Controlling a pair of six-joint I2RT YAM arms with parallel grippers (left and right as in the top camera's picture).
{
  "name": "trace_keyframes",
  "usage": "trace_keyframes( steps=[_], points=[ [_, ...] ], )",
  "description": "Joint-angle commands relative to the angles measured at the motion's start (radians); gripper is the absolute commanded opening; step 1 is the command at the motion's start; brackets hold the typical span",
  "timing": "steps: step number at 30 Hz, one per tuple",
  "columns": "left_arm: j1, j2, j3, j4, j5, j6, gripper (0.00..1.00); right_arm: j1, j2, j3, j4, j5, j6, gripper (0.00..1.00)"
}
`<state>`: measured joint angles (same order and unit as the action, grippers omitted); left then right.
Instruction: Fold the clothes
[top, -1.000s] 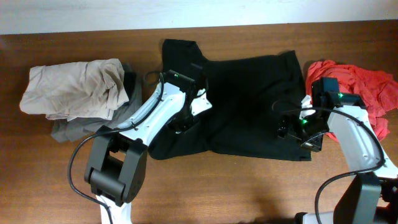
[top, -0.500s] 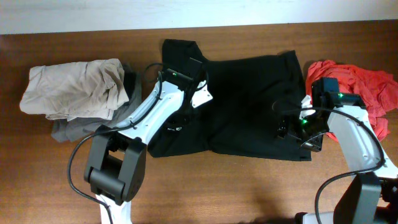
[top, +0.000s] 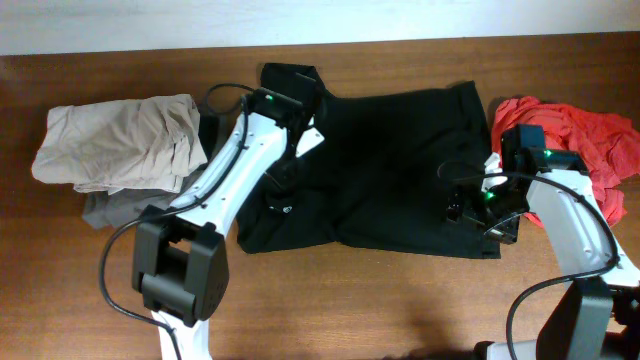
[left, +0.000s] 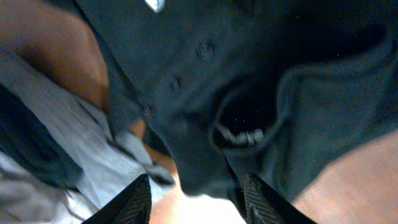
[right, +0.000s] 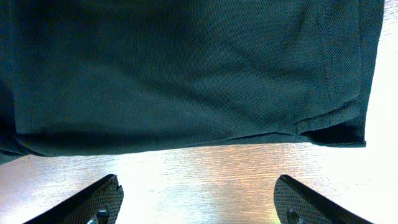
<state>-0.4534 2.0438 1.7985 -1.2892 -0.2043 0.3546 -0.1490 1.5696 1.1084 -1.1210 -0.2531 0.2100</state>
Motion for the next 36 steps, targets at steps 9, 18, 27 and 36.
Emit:
trace_keyframes(
  steps=[9,18,27,36],
  points=[
    [0.100,-0.028,-0.192,0.115,0.352,0.140,0.50,0.005,-0.021,-0.004,0.003,0.002,0.005,0.83],
    [0.100,-0.024,-0.294,0.262,0.370,0.171,0.45,0.005,-0.021,-0.004,0.003,0.002,0.005,0.83],
    [0.100,-0.010,-0.300,0.303,0.311,0.178,0.00,0.005,-0.021,-0.004,0.003,0.002,0.005,0.83],
    [0.100,-0.010,-0.246,0.391,0.239,0.197,0.00,0.005,-0.021,-0.004,0.003,0.002,0.006,0.83]
  ],
)
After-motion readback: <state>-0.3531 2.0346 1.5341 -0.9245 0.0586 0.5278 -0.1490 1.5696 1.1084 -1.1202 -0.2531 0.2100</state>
